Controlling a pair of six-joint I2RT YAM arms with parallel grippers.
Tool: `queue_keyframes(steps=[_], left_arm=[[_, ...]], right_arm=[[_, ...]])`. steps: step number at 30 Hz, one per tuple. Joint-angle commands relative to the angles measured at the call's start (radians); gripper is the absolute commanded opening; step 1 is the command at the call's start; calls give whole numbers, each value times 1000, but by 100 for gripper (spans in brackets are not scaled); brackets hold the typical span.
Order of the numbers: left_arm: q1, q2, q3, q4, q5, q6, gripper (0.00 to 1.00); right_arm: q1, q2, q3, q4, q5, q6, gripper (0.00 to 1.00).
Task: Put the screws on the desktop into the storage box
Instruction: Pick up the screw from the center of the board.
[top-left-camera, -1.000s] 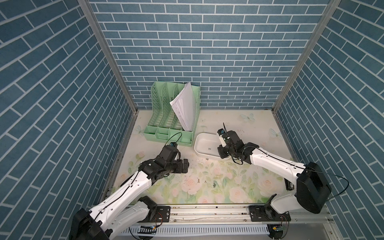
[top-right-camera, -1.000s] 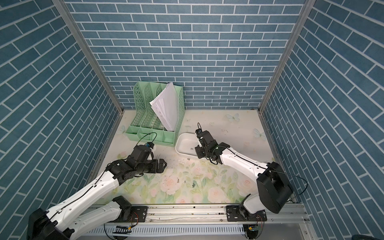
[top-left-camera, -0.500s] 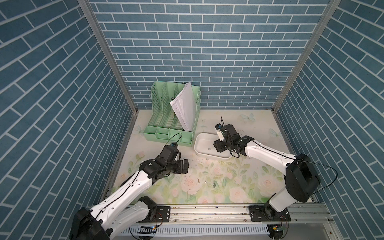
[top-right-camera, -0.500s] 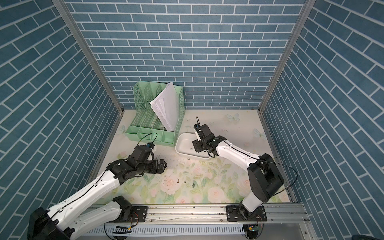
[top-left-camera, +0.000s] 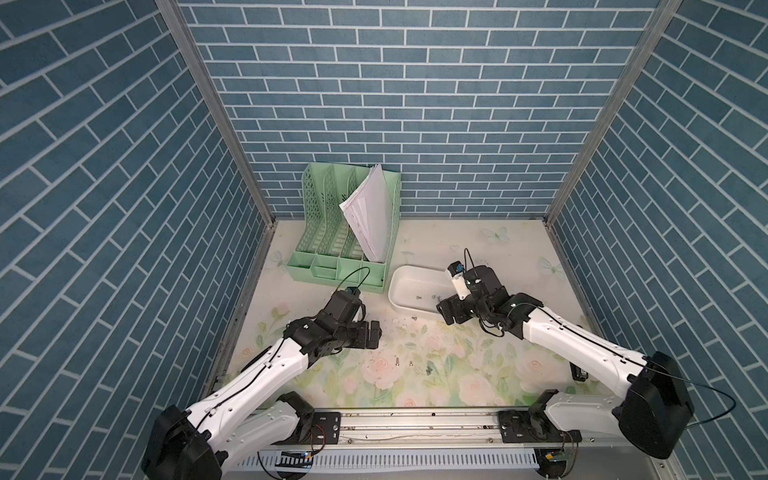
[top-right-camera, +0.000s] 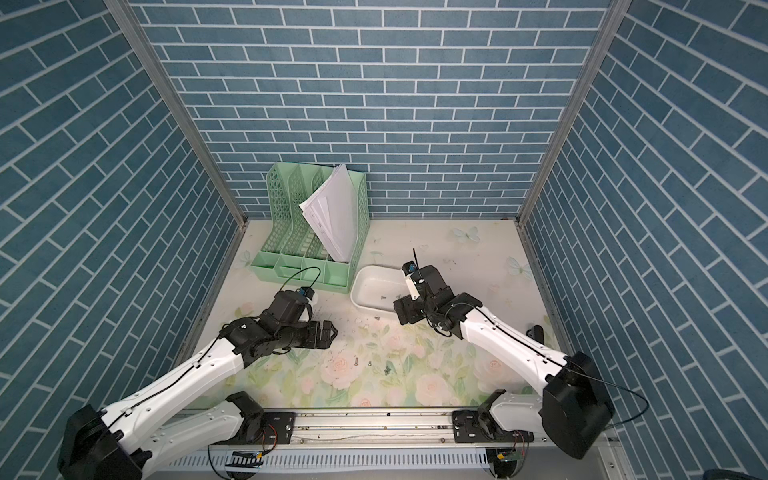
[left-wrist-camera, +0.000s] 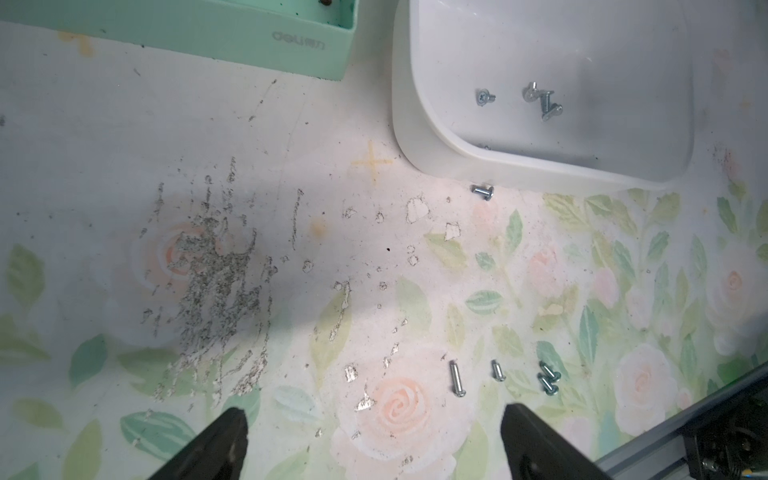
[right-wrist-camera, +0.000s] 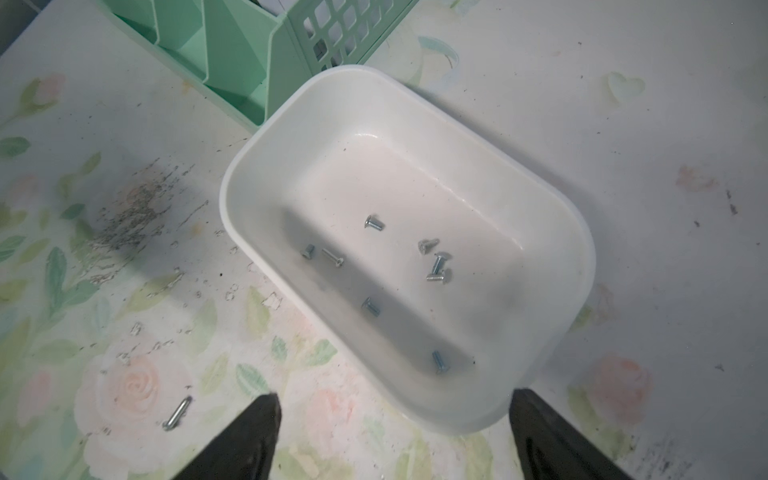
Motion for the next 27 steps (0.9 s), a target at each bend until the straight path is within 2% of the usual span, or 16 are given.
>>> queue_keyframes(steps=[1, 7, 12, 15, 22, 27], left_arm=[[-44, 27, -14, 33, -13, -25, 100], [-135, 104, -14, 89, -56, -78, 100], [-221, 204, 3, 118, -100, -125, 100], [-263, 267, 18, 128, -115, -151, 96], [-338, 371, 63, 128, -145, -198, 82], [-375, 429, 77, 134, -152, -229, 59]], right_arm=[[20, -90, -54, -48, -125, 76, 95], [88, -234, -125, -104, -204, 114, 96], [145, -326, -152, -175, -204, 153, 96], [159, -369, -162, -214, -187, 170, 96], [162, -427, -189, -249, -176, 191, 96], [164, -424, -193, -248, -165, 191, 96]])
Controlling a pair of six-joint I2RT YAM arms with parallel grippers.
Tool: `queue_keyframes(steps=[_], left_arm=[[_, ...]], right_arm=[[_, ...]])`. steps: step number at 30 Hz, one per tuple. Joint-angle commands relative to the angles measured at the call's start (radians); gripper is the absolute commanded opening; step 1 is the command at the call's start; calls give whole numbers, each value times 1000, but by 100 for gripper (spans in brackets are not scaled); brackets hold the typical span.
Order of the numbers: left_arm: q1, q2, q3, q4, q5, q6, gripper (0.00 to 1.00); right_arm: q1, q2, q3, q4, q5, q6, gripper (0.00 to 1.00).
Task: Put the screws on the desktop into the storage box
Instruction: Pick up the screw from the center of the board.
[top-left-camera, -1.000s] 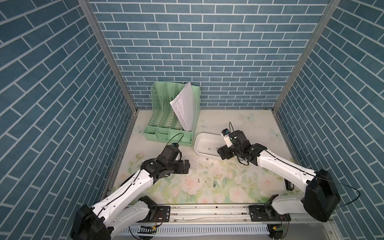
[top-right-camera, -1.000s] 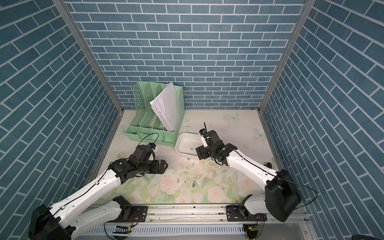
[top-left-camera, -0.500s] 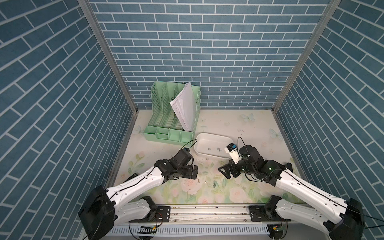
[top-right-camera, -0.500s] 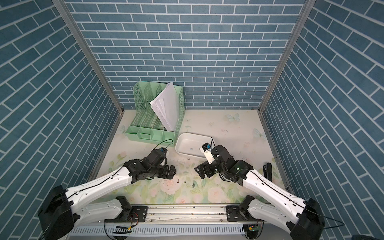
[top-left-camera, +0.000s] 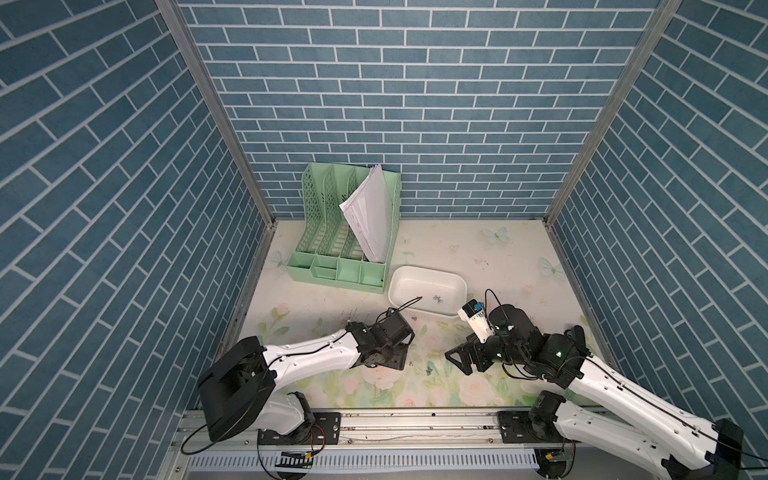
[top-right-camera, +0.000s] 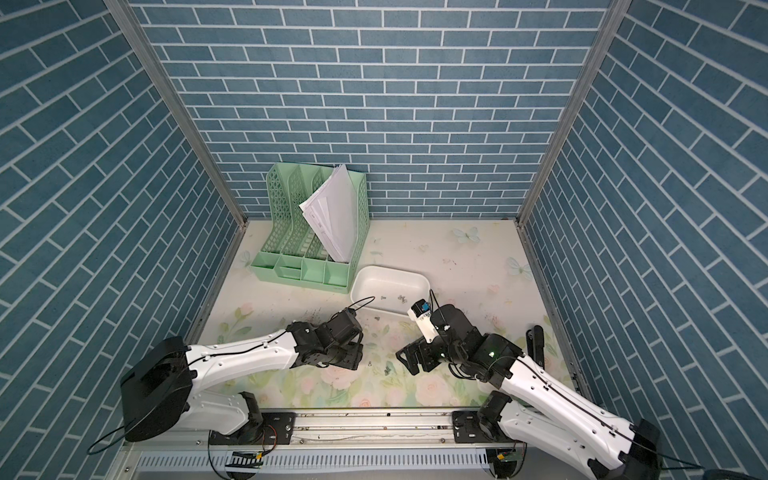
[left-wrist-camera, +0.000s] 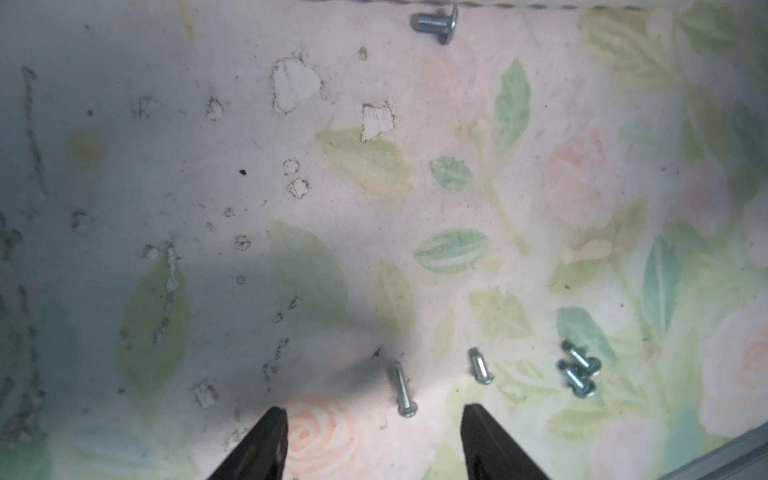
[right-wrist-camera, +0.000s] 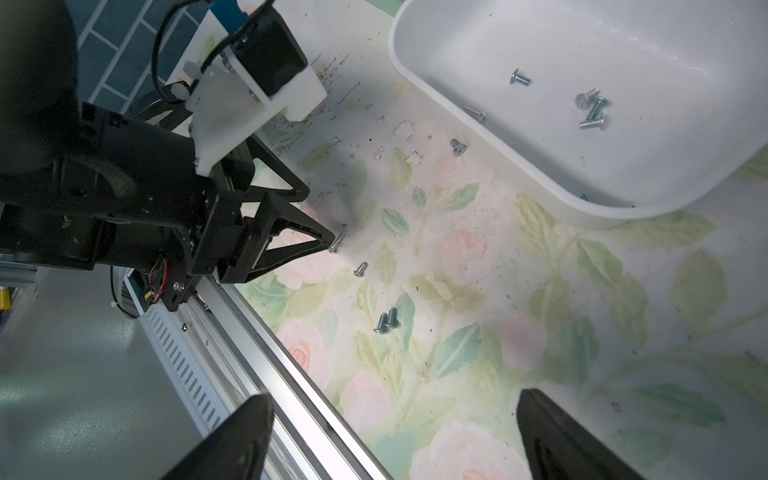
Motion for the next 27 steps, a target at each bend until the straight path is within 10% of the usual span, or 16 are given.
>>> queue_keyframes(steps=[1, 27], left_arm=[[-27, 38, 25, -8, -34, -35, 57], [-99, 151, 72, -44, -54, -66, 22]], right_arm=[[4, -7, -7, -21, 14, 22, 96], [4, -15, -14, -14, 15, 23, 95]])
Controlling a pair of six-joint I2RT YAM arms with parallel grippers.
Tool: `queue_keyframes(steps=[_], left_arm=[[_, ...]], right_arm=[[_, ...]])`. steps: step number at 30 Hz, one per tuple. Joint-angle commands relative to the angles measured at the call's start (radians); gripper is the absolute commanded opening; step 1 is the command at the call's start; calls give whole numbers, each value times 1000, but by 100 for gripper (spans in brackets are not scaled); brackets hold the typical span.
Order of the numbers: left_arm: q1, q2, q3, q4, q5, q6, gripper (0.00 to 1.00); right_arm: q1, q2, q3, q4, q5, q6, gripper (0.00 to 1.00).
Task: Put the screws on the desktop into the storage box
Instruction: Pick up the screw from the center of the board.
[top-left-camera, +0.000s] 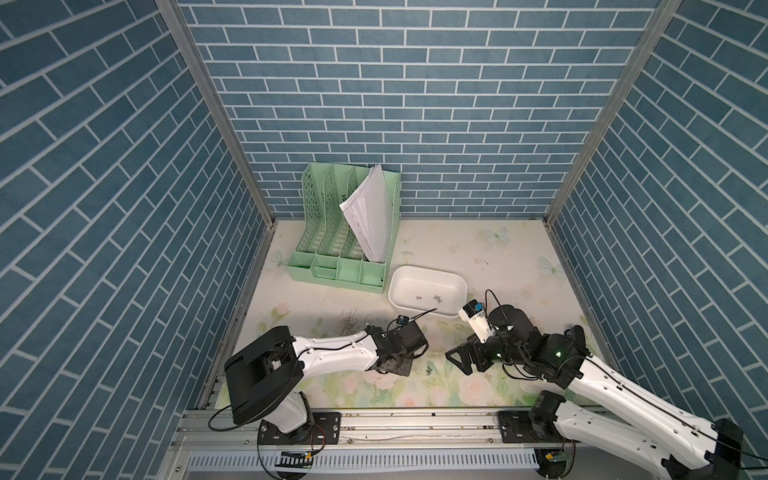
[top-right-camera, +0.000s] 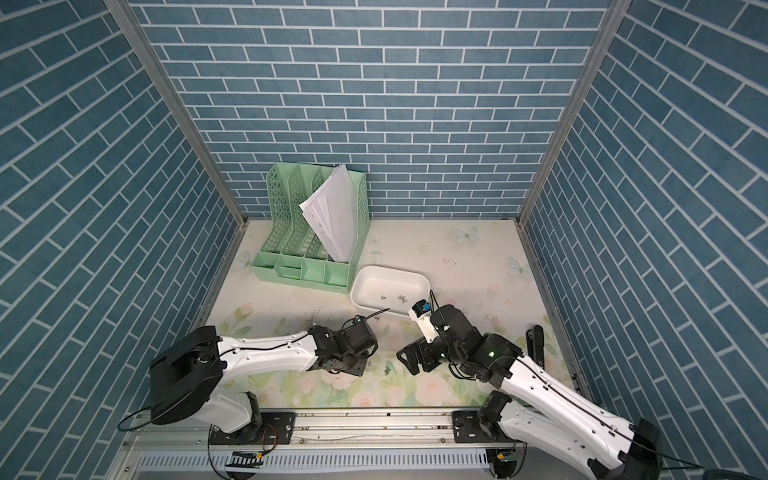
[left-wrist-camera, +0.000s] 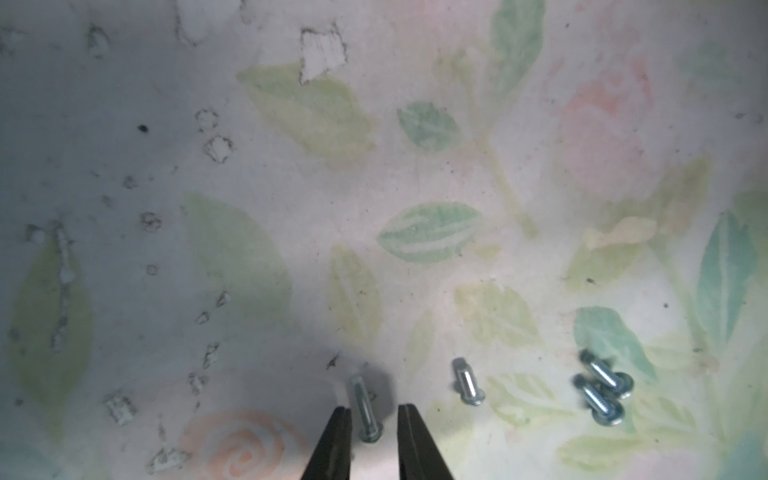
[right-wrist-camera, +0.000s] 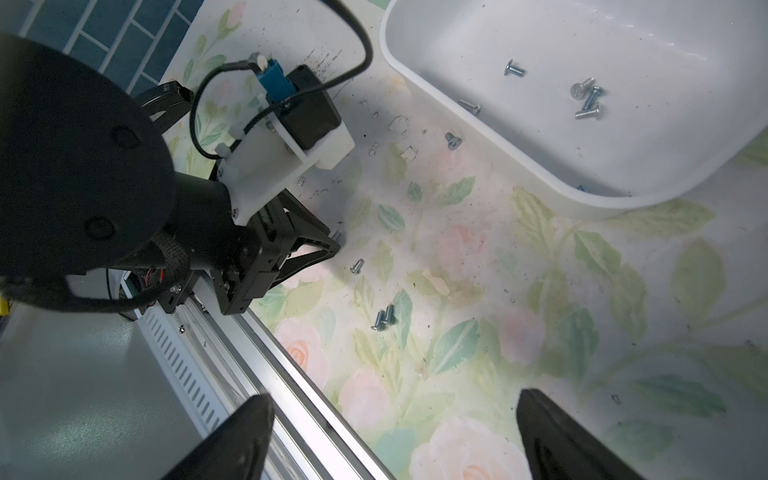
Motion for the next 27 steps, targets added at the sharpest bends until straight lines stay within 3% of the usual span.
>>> queue_keyframes(steps=[1, 10, 21, 27], left_arm=[[-10, 16, 18, -38, -14, -4, 22], [-10, 32, 22, -39, -11, 1, 19], [-8, 32, 36, -41, -14, 12, 3], [8, -13, 69, -56, -11, 38, 1]], right_arm=[[5, -12, -10, -12, 11, 14, 96], [4, -13, -10, -12, 10, 13, 95], [5, -24, -5, -15, 30, 15, 95], [4, -54, -5, -19, 74, 35, 95]])
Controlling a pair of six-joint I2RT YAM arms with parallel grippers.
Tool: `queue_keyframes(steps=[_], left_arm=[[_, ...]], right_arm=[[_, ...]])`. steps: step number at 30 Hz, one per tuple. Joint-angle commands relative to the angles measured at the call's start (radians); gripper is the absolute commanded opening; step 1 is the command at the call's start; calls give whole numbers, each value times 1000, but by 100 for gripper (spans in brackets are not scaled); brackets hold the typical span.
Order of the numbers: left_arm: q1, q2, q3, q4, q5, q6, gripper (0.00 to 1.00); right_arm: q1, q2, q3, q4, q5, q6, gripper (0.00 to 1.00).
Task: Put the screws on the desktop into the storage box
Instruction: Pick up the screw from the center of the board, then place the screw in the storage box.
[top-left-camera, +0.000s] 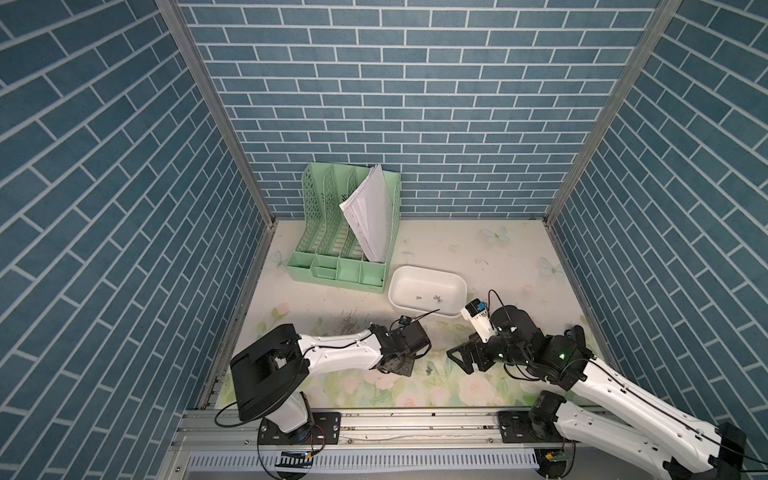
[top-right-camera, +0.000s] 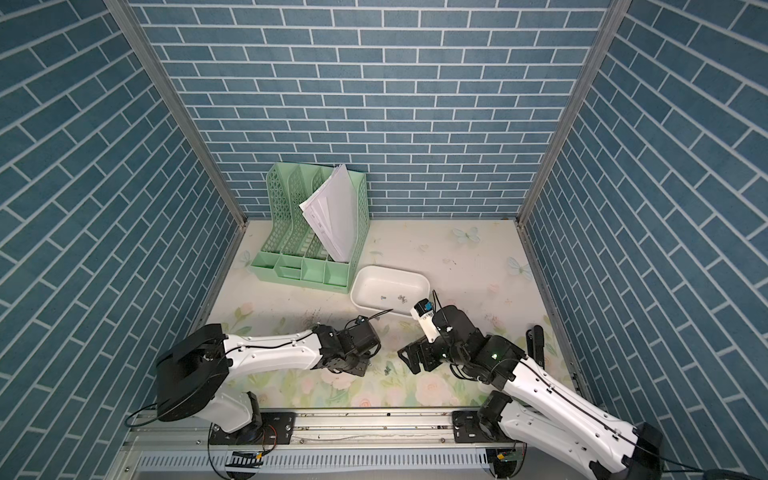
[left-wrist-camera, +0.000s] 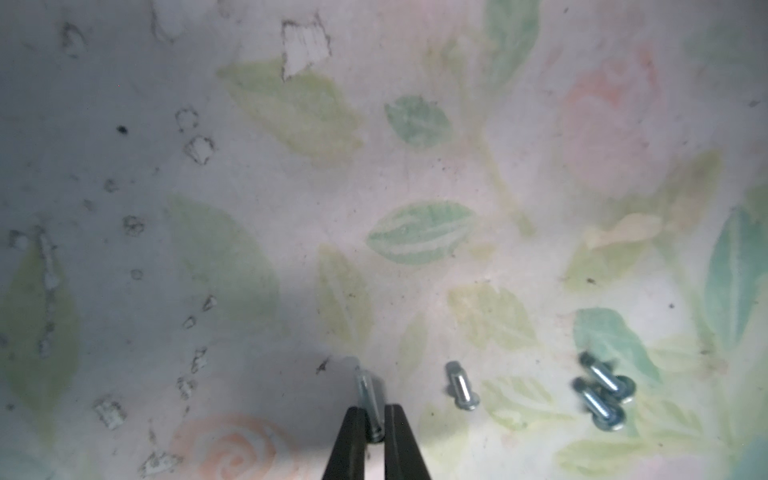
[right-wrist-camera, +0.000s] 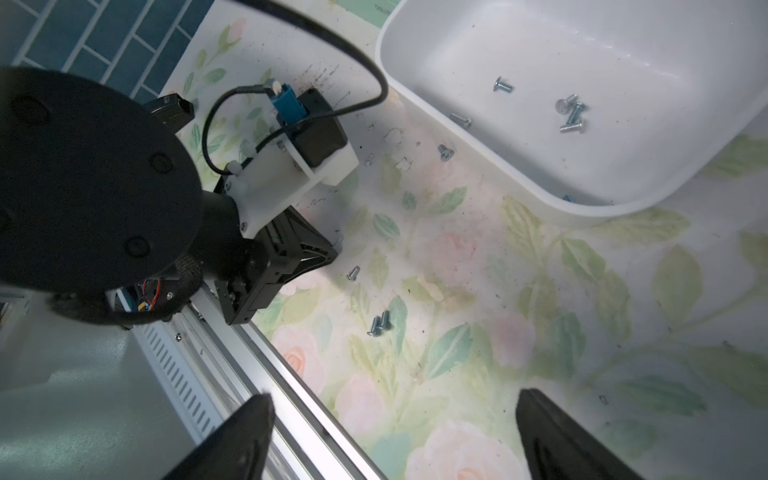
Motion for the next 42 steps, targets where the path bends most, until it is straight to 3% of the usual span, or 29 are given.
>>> queue_keyframes(steps=[1, 14, 33, 36, 42], left_arm=[[14, -39, 40, -32, -10, 29, 1], [171, -46, 185, 34, 46, 156, 0], [328, 193, 426, 189, 205, 267, 2], [337, 201, 438, 196, 211, 264, 11], [356, 172, 440, 156, 207, 274, 64]], right_arm=[[4, -30, -5, -17, 49, 32, 95], [4, -153, -18, 33, 159, 73, 93], [4, -125, -34, 79, 179, 63, 91], [4, -109, -31, 78, 185, 62, 91], [4, -84, -32, 76, 198, 61, 90]])
